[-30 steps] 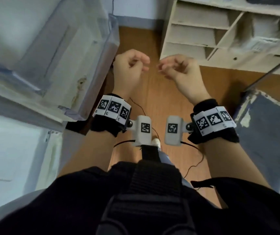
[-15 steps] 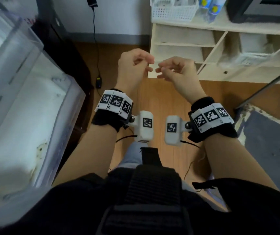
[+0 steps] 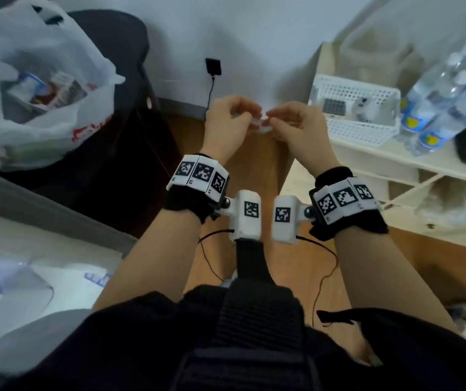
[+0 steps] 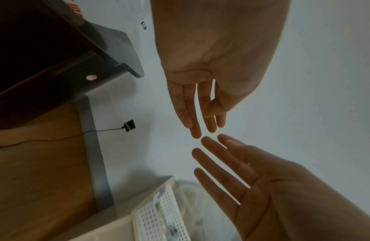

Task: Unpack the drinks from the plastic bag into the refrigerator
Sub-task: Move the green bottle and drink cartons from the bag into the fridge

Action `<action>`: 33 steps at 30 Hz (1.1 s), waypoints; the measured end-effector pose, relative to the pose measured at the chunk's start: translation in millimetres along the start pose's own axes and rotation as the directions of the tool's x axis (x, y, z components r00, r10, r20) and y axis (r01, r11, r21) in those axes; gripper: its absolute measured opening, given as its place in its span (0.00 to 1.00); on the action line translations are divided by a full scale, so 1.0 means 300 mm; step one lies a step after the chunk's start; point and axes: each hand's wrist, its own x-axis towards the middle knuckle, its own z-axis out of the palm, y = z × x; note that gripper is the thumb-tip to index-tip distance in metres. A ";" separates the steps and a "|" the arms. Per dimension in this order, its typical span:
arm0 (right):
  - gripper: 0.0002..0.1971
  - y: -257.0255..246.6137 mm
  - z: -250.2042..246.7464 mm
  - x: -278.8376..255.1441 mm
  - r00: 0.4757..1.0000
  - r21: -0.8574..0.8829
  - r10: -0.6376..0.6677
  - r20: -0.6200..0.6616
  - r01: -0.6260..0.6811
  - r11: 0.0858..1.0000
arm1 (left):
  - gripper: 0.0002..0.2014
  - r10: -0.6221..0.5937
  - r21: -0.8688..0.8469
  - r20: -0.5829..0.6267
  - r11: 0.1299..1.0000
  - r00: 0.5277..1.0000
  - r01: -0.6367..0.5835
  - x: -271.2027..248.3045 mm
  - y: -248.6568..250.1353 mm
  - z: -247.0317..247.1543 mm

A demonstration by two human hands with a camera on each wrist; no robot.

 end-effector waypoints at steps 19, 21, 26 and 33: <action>0.07 -0.041 0.351 0.890 0.807 0.115 -0.205 0.555 0.170 0.979 | 0.14 -0.224 -0.060 -0.540 0.972 0.811 0.228 0.591 -0.133 -0.264; 0.07 -0.060 0.445 0.926 0.748 0.145 -0.227 0.624 0.175 0.974 | 0.17 -0.255 -0.095 -0.612 0.963 0.748 0.251 0.598 -0.160 -0.339; 0.08 -0.137 0.738 1.006 0.577 0.214 -0.289 0.764 0.196 0.957 | 0.16 -0.294 -0.150 -0.806 0.941 0.513 0.303 0.616 -0.232 -0.577; 0.07 -0.282 1.158 1.084 0.388 0.256 -0.364 0.847 0.303 0.918 | 0.10 -0.360 -0.258 -0.925 0.831 0.123 0.493 0.618 -0.317 -0.937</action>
